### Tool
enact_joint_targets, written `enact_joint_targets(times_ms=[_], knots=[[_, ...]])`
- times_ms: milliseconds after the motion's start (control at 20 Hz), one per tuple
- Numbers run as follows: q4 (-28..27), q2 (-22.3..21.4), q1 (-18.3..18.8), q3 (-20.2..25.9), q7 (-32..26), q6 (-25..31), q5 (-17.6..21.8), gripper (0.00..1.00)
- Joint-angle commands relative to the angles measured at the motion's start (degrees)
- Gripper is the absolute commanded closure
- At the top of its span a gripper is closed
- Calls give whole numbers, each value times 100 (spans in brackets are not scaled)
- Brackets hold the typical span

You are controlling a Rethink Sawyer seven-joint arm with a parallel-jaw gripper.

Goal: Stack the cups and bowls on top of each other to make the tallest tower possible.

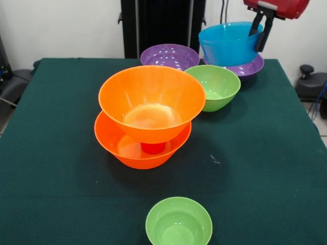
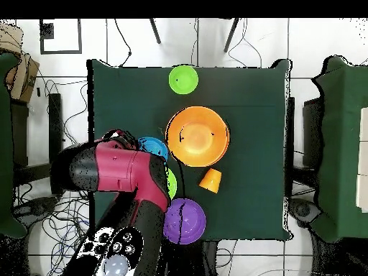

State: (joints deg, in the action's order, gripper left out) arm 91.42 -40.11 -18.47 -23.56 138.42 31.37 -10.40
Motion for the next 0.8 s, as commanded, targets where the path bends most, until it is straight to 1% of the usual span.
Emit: enact_joint_targets(times_ms=[50,150,200,400,550,750,800], knots=[[-233,223,-197,66,1388,231,-239,100],[-61,212,-275,24,1434,127,-293,100],[103,134,-283,28,1394,52,-294,100],[806,-326,-247,69,1118,-142,-227,100],[1038,-475,-287,22,1086,-175,-202,100],[1295,-524,-252,59,1042,-430,-185,100],[1398,-579,-187,72,975,-502,-164,100]])
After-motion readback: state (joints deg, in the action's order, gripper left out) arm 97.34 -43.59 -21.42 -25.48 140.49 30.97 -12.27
